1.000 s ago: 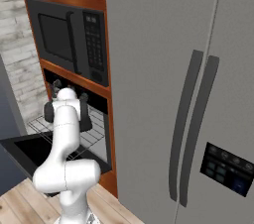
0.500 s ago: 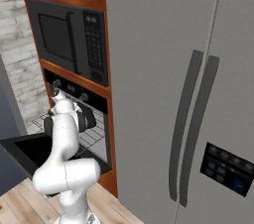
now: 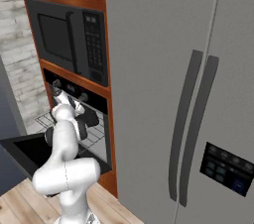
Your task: Take the baked cake out of the oven and place it on the plate for cooling. Then close the oven door.
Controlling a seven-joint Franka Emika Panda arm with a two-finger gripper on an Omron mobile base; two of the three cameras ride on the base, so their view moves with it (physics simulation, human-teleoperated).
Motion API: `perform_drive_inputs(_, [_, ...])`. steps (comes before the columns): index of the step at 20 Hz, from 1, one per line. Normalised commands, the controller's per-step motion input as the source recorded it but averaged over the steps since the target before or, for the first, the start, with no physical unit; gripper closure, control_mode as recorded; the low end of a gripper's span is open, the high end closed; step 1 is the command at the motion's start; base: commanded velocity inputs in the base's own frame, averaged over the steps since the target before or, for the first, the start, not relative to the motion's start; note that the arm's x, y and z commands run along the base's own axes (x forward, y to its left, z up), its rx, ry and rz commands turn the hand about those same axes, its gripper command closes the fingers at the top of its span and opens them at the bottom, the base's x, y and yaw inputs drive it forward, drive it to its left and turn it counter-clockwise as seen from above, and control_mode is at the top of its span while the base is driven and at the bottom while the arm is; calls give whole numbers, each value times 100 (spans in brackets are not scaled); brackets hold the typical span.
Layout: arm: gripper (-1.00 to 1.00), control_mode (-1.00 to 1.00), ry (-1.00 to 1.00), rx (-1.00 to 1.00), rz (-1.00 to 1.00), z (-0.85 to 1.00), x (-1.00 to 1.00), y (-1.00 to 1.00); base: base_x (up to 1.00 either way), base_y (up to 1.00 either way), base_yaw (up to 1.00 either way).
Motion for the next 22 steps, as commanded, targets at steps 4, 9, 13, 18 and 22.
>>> perform_drive_inputs(4, [100, -100, -24, -4, -6, -15, -43, 29, 0, 0, 0])
perform_drive_inputs(9, [100, -100, -51, -14, -6, 0, -84, 78, 0, 0, 0])
perform_drive_inputs(13, [100, -100, -52, -11, -3, 0, -99, 60, 0, 0, 0])
perform_drive_inputs(18, [100, -100, -40, 5, -2, 55, -100, -13, 0, 0, 0])
perform_drive_inputs(22, [100, -100, -35, 17, -4, 99, -90, -31, 0, 0, 0])
